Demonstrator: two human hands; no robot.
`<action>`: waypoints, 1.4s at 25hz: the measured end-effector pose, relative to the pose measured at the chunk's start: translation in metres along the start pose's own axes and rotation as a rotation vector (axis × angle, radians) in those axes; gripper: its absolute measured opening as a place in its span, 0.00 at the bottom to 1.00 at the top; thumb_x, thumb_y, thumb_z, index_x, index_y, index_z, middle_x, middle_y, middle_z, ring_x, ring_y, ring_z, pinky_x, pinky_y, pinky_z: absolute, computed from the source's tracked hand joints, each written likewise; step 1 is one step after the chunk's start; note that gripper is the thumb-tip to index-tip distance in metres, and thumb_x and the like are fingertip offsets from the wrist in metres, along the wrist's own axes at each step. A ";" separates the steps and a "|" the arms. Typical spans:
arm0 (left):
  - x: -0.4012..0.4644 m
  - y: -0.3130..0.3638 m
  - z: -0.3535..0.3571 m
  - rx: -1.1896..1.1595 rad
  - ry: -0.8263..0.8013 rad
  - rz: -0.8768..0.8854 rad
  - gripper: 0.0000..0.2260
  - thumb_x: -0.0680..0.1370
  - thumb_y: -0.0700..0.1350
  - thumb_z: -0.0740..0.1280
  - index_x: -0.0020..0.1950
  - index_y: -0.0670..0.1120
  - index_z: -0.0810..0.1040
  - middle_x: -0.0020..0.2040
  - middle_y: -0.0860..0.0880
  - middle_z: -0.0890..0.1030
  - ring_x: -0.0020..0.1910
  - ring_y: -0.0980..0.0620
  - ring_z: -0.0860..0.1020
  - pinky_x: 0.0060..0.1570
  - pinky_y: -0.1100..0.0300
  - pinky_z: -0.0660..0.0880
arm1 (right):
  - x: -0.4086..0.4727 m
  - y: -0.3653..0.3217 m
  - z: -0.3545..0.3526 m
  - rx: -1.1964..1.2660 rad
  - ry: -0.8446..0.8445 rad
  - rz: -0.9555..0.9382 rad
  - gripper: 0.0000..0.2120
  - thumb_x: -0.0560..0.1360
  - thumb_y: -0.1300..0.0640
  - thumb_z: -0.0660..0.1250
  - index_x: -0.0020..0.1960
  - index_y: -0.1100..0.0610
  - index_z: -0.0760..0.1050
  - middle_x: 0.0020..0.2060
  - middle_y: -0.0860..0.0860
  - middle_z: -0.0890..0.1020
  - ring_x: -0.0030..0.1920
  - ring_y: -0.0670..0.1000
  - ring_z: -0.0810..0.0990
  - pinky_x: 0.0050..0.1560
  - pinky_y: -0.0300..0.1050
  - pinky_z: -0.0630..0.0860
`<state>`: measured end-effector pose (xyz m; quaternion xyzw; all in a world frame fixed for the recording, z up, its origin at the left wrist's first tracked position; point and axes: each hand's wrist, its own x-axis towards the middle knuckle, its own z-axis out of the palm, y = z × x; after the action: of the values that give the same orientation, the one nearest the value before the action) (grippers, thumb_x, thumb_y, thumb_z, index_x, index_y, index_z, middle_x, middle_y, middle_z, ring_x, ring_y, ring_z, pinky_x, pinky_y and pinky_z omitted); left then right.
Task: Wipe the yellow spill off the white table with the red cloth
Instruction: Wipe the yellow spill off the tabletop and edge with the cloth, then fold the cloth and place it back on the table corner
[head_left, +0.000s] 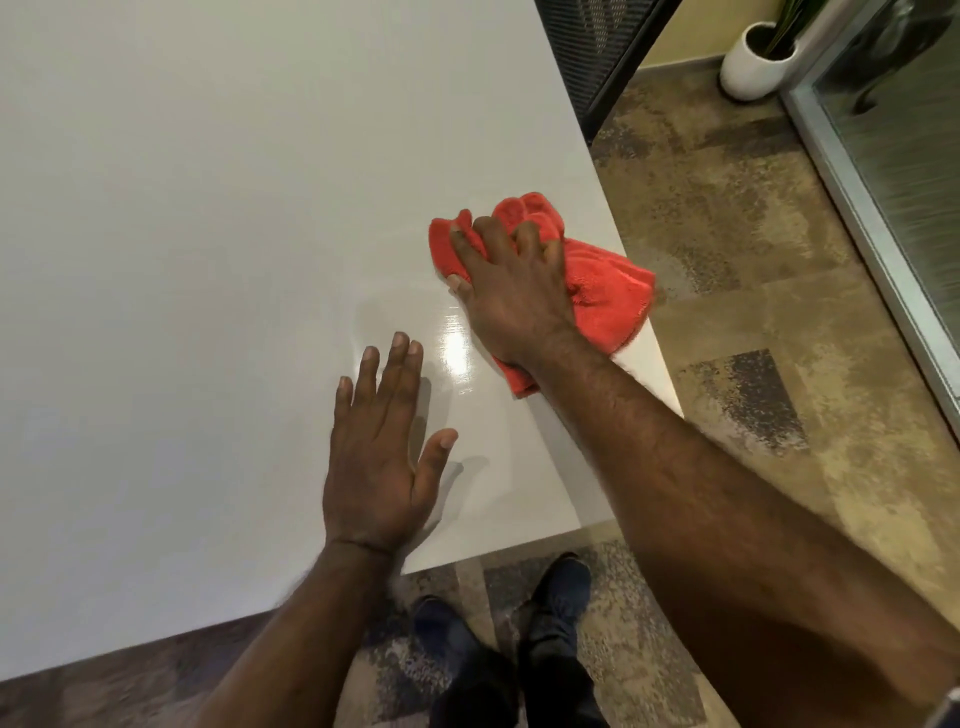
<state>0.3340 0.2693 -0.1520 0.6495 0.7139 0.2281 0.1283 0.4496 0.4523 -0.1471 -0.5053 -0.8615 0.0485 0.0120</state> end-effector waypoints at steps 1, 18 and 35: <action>0.000 0.000 -0.002 -0.057 0.013 -0.004 0.31 0.82 0.62 0.45 0.80 0.46 0.53 0.81 0.50 0.55 0.81 0.49 0.50 0.78 0.48 0.48 | -0.008 -0.012 0.000 0.006 -0.004 -0.031 0.26 0.81 0.43 0.51 0.77 0.51 0.58 0.74 0.52 0.65 0.68 0.62 0.64 0.67 0.62 0.58; -0.099 -0.027 -0.066 -0.270 0.132 -0.264 0.31 0.82 0.64 0.44 0.79 0.47 0.54 0.80 0.50 0.58 0.80 0.52 0.54 0.78 0.49 0.48 | -0.151 -0.099 -0.004 0.169 -0.242 -0.519 0.26 0.77 0.50 0.59 0.75 0.44 0.62 0.75 0.47 0.65 0.72 0.61 0.60 0.69 0.62 0.52; -0.066 0.006 -0.074 -0.124 -0.104 -0.658 0.33 0.73 0.68 0.63 0.69 0.46 0.72 0.64 0.46 0.77 0.61 0.44 0.77 0.62 0.44 0.73 | -0.207 -0.036 -0.048 0.569 0.024 0.520 0.23 0.75 0.43 0.67 0.64 0.56 0.73 0.58 0.56 0.75 0.59 0.57 0.72 0.56 0.51 0.72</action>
<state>0.3117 0.1932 -0.0931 0.3857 0.8626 0.1842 0.2706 0.5227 0.2579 -0.0904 -0.6840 -0.6565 0.2810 0.1491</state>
